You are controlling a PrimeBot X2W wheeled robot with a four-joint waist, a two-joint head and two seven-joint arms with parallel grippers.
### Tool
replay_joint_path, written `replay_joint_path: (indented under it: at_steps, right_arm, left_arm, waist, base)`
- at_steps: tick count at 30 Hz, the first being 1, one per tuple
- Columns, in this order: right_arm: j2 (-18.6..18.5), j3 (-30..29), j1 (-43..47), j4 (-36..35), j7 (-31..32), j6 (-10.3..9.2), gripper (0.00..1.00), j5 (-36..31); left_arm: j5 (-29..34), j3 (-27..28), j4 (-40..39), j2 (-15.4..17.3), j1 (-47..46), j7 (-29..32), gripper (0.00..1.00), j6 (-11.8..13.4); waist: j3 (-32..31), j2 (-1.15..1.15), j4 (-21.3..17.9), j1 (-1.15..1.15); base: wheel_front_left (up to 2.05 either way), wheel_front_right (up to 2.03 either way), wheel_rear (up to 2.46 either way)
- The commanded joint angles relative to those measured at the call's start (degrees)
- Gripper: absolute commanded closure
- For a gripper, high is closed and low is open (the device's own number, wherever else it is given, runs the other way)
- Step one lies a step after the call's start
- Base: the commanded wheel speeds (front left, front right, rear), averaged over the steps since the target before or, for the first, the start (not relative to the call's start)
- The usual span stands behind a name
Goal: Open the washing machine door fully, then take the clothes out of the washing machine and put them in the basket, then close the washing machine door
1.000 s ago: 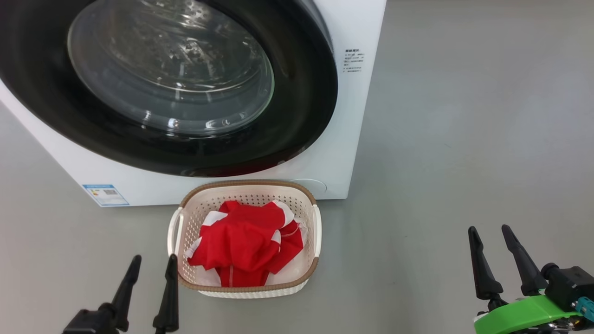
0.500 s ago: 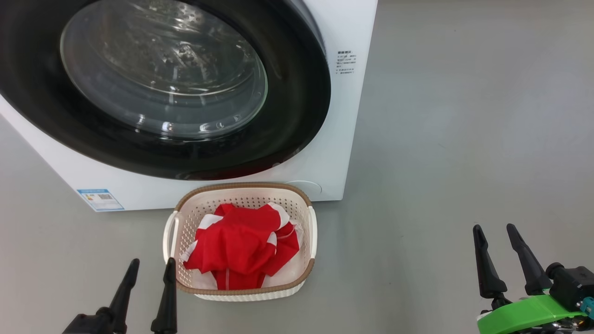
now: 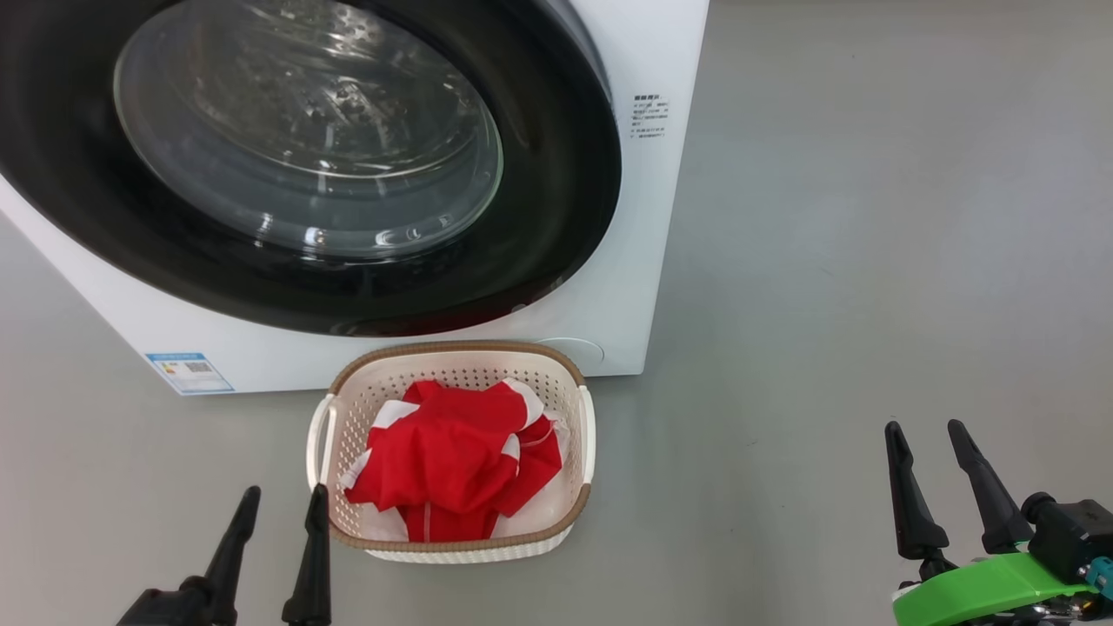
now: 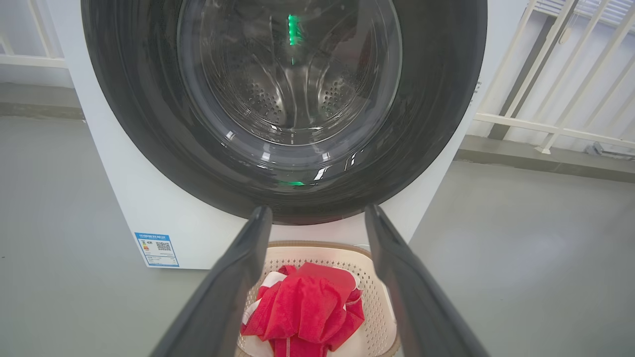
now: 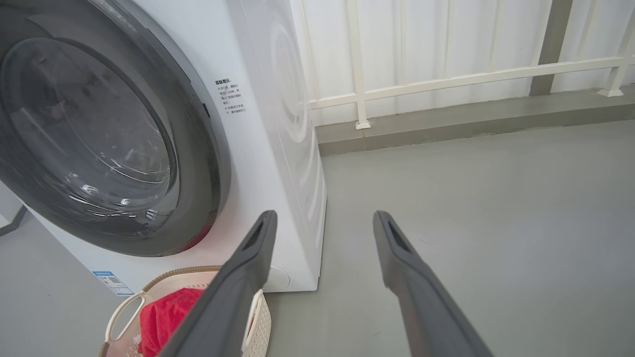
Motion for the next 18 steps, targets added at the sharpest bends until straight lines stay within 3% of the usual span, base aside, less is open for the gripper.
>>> replay_joint_path:
  at_steps: [1,2,10,14,18]
  right_arm:
    - [-0.47,1.1,-0.47,-1.47,-0.21,-0.05,0.0,-0.27]
    - [0.02,-0.02,-0.01,0.0,0.01,0.0,1.0,0.03]
    - [1.24,0.24,-0.06,4.04,0.58,0.01,1.0,1.58]
    - [1.15,0.23,-0.2,3.9,1.2,0.01,1.0,3.95]
    - [1.06,0.25,-0.45,3.88,1.83,0.01,1.0,6.31]
  left_arm:
    - [0.25,2.11,-1.35,0.61,-1.0,-0.29,0.0,-0.31]
    - [-0.01,0.02,-0.01,0.0,-0.01,0.0,1.0,0.0]
    - [-1.71,-0.33,3.8,-0.87,0.13,0.72,1.0,0.07]
    - [-4.22,-0.21,3.71,-0.82,0.01,1.38,1.0,0.06]
    - [-6.73,-0.08,3.75,-0.76,-0.23,2.03,1.0,0.05]
  waist:
    - [0.04,0.0,0.15,0.0]
    - [0.03,0.0,0.12,0.0]
    - [-0.04,0.0,0.14,0.01]
    - [-0.39,0.0,0.23,0.13]
    - [-0.49,0.0,0.29,0.02]
  base:
    - [0.0,0.0,0.0]
    - [0.0,0.0,0.0]
    - [0.0,0.0,0.0]
    - [0.0,0.0,0.0]
    - [0.0,0.0,0.0]
